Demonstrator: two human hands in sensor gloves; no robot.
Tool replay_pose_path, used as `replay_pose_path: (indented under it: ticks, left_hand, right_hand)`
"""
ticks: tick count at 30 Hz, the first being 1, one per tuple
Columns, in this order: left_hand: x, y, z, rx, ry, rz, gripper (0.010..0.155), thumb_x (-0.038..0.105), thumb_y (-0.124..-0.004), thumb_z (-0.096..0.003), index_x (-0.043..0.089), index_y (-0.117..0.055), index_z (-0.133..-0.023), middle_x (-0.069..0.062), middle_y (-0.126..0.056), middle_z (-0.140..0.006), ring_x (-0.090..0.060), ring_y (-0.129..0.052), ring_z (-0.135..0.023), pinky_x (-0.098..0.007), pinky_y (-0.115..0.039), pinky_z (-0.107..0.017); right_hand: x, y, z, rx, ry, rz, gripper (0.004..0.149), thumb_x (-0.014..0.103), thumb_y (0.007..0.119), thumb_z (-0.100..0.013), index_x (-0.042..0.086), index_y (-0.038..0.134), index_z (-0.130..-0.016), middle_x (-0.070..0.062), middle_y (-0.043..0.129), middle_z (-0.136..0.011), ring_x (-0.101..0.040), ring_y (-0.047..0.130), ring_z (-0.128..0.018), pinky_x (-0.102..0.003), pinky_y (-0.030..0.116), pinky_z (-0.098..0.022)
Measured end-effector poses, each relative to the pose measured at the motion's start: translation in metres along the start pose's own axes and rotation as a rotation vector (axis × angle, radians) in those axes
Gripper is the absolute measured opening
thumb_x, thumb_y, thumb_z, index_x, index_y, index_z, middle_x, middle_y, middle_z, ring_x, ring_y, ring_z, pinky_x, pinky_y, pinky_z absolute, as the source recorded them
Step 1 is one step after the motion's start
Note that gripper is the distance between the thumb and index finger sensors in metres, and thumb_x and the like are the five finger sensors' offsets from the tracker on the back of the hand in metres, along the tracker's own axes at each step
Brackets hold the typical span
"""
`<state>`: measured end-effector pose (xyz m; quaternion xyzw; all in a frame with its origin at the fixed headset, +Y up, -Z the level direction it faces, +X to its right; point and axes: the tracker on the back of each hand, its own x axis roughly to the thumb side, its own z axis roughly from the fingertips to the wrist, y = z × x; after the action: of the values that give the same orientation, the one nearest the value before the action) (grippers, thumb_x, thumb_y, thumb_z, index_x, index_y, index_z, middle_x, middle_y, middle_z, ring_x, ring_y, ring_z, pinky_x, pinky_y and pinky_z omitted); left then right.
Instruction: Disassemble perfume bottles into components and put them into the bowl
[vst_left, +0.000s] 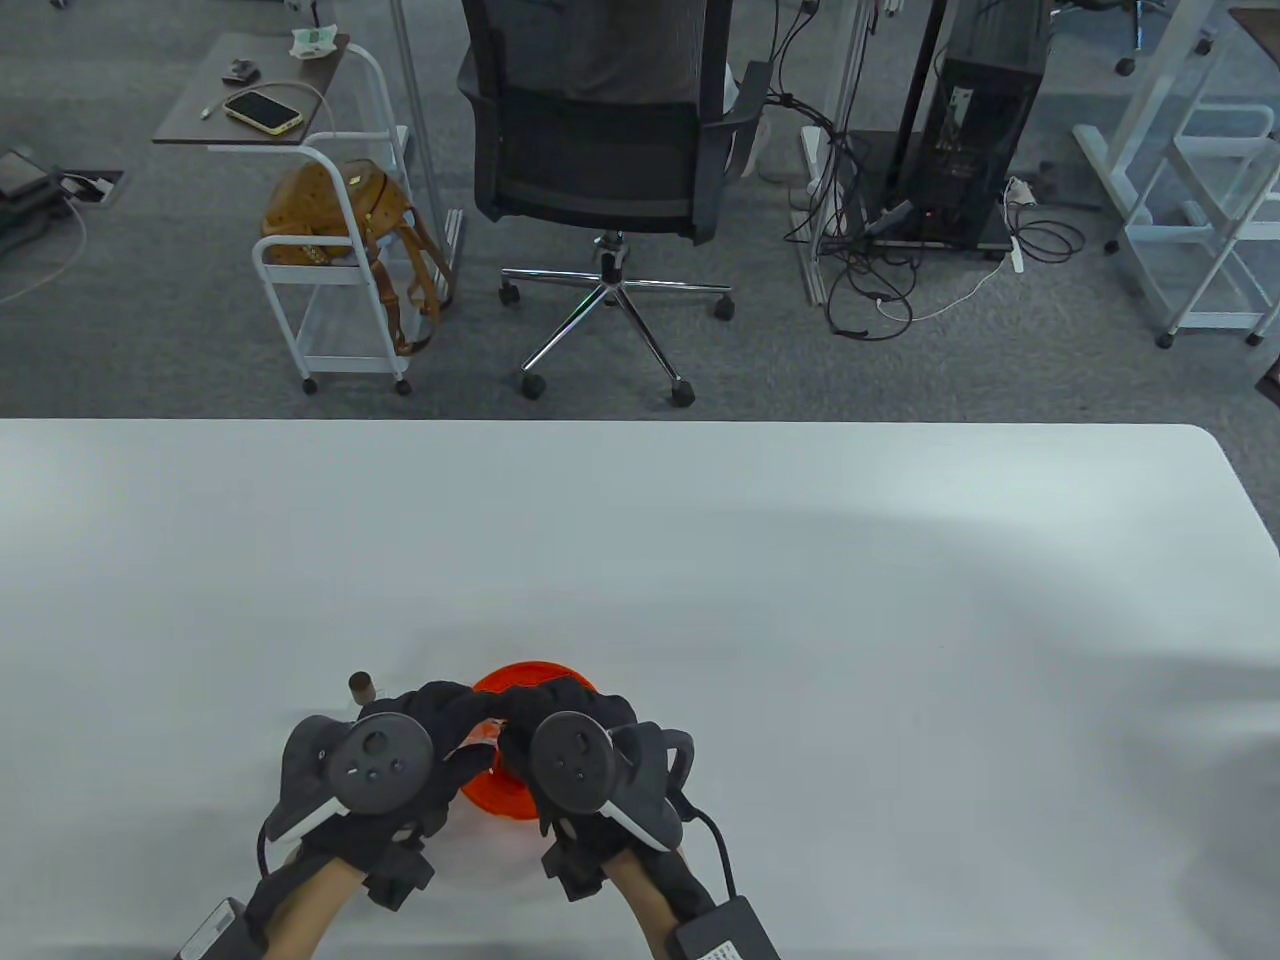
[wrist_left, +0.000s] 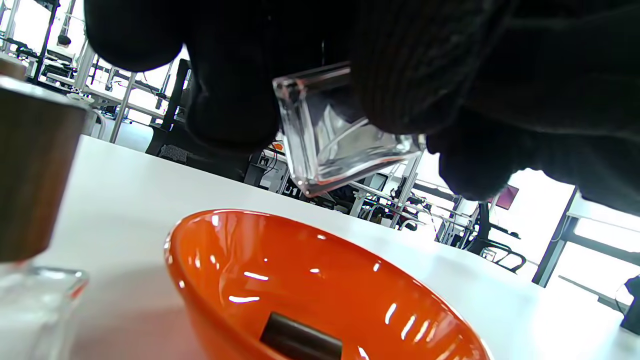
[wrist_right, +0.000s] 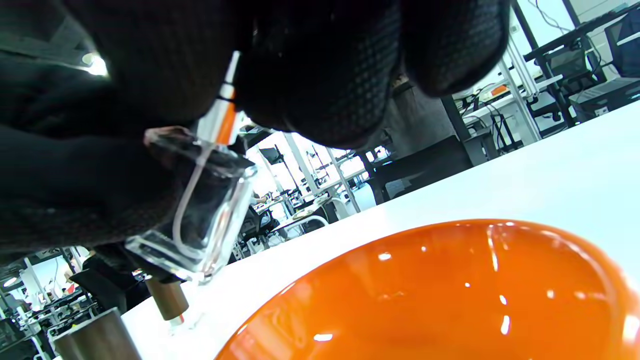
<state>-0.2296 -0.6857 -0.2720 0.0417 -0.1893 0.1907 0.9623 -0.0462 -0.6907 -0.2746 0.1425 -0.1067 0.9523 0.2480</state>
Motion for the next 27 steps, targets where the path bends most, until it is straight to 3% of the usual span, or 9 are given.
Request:
replay_pose_path:
  ticks: [3,8,10,12,16,19,21,25,27]
  left_hand:
    - [0.0012,-0.0007,0.0002,-0.015,-0.013,-0.017,0.054,0.038,-0.09,-0.0411,0.023,-0.088,-0.092,-0.012,-0.093,-0.091,-0.03,-0.103,-0.067,-0.058,-0.074,-0.059]
    - [0.0012,0.0002,-0.0002,0.008,-0.01,-0.014,0.054,0.038,-0.089,-0.0415,0.021,-0.088,-0.093,-0.012,-0.094,-0.089,-0.03,-0.104,-0.066,-0.058,-0.075,-0.058]
    - [0.0001,0.0007,0.0004,0.003,-0.004,-0.002,0.054,0.038,-0.09,-0.0412,0.022,-0.088,-0.092,-0.012,-0.093,-0.09,-0.03,-0.103,-0.067,-0.058,-0.074,-0.059]
    - [0.0012,-0.0003,0.0009,-0.017,-0.011,-0.012,0.054,0.038,-0.09,-0.0411,0.022,-0.089,-0.092,-0.012,-0.093,-0.091,-0.03,-0.103,-0.067,-0.058,-0.074,-0.059]
    - [0.0017,0.0002,0.0,0.005,-0.007,-0.028,0.054,0.037,-0.089,-0.0415,0.021,-0.088,-0.093,-0.013,-0.093,-0.09,-0.03,-0.103,-0.067,-0.058,-0.074,-0.059]
    - [0.0005,0.0011,0.0005,0.003,-0.011,-0.008,0.054,0.038,-0.09,-0.0411,0.021,-0.088,-0.092,-0.013,-0.093,-0.09,-0.03,-0.103,-0.067,-0.058,-0.074,-0.059]
    - [0.0019,-0.0003,0.001,-0.012,-0.016,-0.023,0.054,0.038,-0.09,-0.041,0.022,-0.089,-0.092,-0.012,-0.093,-0.091,-0.03,-0.103,-0.067,-0.058,-0.074,-0.059]
    - [0.0027,-0.0001,-0.0001,0.004,-0.011,-0.041,0.054,0.038,-0.089,-0.0413,0.021,-0.088,-0.092,-0.012,-0.093,-0.09,-0.03,-0.104,-0.066,-0.058,-0.075,-0.059]
    - [0.0007,0.0001,-0.0005,-0.004,-0.002,-0.013,0.054,0.038,-0.089,-0.0413,0.022,-0.088,-0.092,-0.012,-0.093,-0.09,-0.03,-0.103,-0.066,-0.058,-0.074,-0.059]
  right_hand:
    - [-0.0002,-0.0005,-0.0003,-0.014,-0.005,0.016,0.041,0.048,0.082,-0.035,0.033,0.087,-0.073,0.008,0.101,-0.061,-0.006,0.106,-0.038,-0.047,0.085,-0.053]
    - [-0.0014,-0.0011,-0.0005,0.028,-0.001,-0.024,0.047,0.039,0.087,-0.035,0.033,0.079,-0.081,0.005,0.091,-0.08,-0.008,0.103,-0.053,-0.049,0.081,-0.058]
    - [-0.0019,-0.0008,-0.0005,-0.003,0.003,0.0,0.044,0.048,0.081,-0.035,0.033,0.084,-0.077,0.007,0.099,-0.068,-0.007,0.106,-0.044,-0.048,0.084,-0.055]
    - [-0.0013,-0.0007,-0.0004,-0.02,-0.002,0.021,0.042,0.048,0.081,-0.035,0.032,0.088,-0.072,0.008,0.102,-0.059,-0.006,0.106,-0.035,-0.047,0.085,-0.052]
    - [-0.0009,0.0007,-0.0002,0.03,-0.009,-0.015,0.048,0.039,0.088,-0.035,0.032,0.079,-0.081,0.005,0.091,-0.079,-0.008,0.102,-0.053,-0.049,0.081,-0.058]
    - [-0.0019,-0.0002,-0.0004,-0.009,0.0,0.001,0.046,0.051,0.08,-0.034,0.033,0.085,-0.076,0.007,0.1,-0.066,-0.007,0.106,-0.042,-0.047,0.084,-0.054]
    - [-0.002,-0.0004,-0.0007,-0.014,0.003,0.003,0.041,0.048,0.081,-0.035,0.033,0.088,-0.072,0.009,0.102,-0.058,-0.006,0.106,-0.035,-0.047,0.085,-0.053]
    - [-0.0032,0.0,-0.0009,0.046,-0.002,-0.046,0.048,0.039,0.087,-0.035,0.033,0.079,-0.082,0.006,0.09,-0.079,-0.009,0.101,-0.055,-0.049,0.08,-0.059]
    - [-0.0041,-0.0002,-0.0014,0.021,0.009,-0.035,0.045,0.044,0.085,-0.035,0.034,0.082,-0.079,0.007,0.094,-0.074,-0.008,0.103,-0.05,-0.049,0.081,-0.057]
